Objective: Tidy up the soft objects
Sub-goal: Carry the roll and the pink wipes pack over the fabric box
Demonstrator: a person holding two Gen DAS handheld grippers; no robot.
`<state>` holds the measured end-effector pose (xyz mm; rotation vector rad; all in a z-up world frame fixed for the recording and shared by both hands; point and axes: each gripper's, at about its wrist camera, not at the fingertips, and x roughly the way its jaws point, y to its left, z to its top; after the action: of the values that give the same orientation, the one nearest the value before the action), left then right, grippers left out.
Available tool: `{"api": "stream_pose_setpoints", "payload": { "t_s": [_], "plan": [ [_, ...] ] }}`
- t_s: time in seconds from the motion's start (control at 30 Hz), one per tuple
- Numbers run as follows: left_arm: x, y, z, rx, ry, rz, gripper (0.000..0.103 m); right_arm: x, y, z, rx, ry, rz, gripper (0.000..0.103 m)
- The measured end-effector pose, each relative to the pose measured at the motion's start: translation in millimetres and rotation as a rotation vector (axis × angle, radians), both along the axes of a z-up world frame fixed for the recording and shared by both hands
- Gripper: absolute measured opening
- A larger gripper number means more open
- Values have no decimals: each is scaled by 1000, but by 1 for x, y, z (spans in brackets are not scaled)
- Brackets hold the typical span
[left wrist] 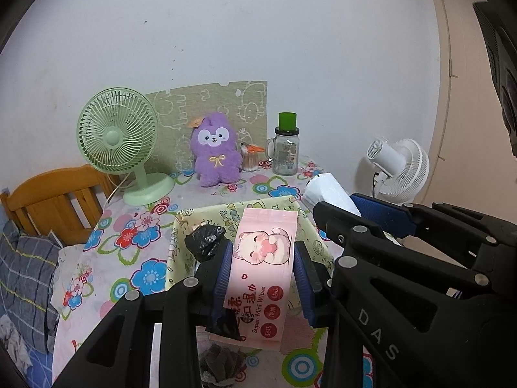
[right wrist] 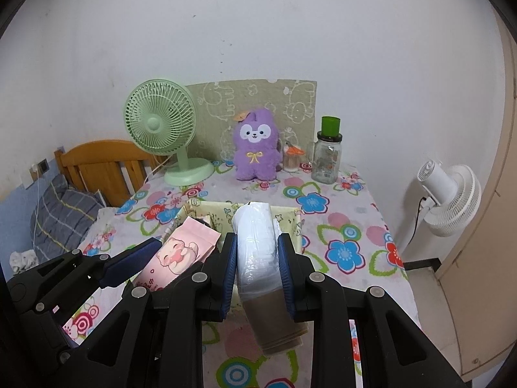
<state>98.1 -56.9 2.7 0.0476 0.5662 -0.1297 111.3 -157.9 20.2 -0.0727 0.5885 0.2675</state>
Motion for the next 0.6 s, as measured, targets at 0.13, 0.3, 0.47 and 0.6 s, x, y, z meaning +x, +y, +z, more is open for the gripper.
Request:
{"api": "stream_pose_setpoints", "payload": {
  "t_s": [0.13, 0.3, 0.47, 0.6],
  "plan": [
    [7, 2, 2, -3, -6, 3, 38, 7, 4, 2, 5, -4, 15, 28],
    [19, 5, 2, -6, -6, 8, 38, 17, 7, 3, 5, -9, 21, 28],
    [33, 10, -1, -10, 4, 21, 38, 30, 11, 2, 1, -2, 26, 28],
    [42, 13, -2, -10, 8, 29, 38, 41, 15, -1, -4, 6, 31, 28]
  ]
}}
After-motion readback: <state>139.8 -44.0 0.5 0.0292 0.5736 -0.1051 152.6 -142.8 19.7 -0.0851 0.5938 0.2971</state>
